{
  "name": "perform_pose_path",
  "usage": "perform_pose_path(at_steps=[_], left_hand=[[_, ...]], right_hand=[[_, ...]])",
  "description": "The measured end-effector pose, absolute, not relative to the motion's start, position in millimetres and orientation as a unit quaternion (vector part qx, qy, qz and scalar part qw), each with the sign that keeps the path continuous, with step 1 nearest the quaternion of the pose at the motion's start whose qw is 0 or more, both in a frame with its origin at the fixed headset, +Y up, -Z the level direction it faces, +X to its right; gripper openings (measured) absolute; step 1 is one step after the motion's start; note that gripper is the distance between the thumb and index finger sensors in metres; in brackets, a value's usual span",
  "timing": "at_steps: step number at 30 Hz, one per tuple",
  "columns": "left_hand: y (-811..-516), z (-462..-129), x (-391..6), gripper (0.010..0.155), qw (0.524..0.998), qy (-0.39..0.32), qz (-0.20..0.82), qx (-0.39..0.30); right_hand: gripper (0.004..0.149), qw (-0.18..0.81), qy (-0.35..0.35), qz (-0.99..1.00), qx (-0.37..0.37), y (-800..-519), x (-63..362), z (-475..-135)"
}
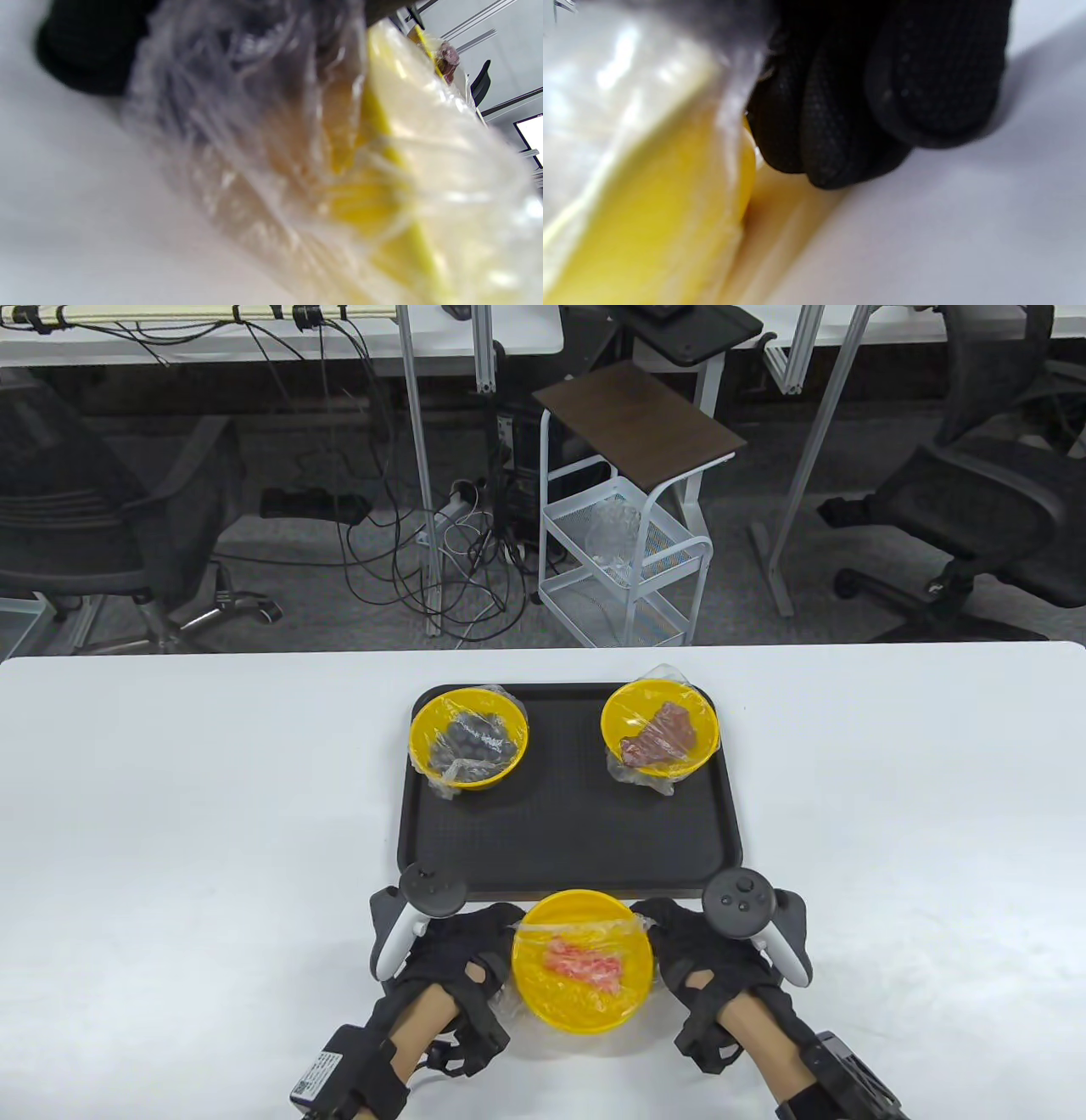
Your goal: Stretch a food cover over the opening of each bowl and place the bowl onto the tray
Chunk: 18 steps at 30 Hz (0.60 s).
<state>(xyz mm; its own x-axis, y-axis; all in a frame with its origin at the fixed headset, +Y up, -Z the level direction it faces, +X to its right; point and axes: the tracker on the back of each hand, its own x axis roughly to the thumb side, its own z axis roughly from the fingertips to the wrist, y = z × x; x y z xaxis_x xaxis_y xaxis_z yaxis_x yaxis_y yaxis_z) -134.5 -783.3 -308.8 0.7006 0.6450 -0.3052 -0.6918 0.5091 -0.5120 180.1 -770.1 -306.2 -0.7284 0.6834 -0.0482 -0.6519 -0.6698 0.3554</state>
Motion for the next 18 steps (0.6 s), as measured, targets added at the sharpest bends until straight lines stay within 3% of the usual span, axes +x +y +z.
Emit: perform_pose_path(at_steps=[8, 18], left_hand=[[-784.0, -312.8, -135.6, 0.046, 0.868, 0.051, 0.374, -0.322], [-783.0, -312.0, -137.2, 0.047, 0.889, 0.097, 0.342, -0.288]], right_hand=[[0.05, 0.412, 0.21, 0.887, 0.027, -779.1, 181.9, -313.9], [0.05, 0.371, 0.184, 0.91, 0.0, -778.4, 174.3, -310.2]])
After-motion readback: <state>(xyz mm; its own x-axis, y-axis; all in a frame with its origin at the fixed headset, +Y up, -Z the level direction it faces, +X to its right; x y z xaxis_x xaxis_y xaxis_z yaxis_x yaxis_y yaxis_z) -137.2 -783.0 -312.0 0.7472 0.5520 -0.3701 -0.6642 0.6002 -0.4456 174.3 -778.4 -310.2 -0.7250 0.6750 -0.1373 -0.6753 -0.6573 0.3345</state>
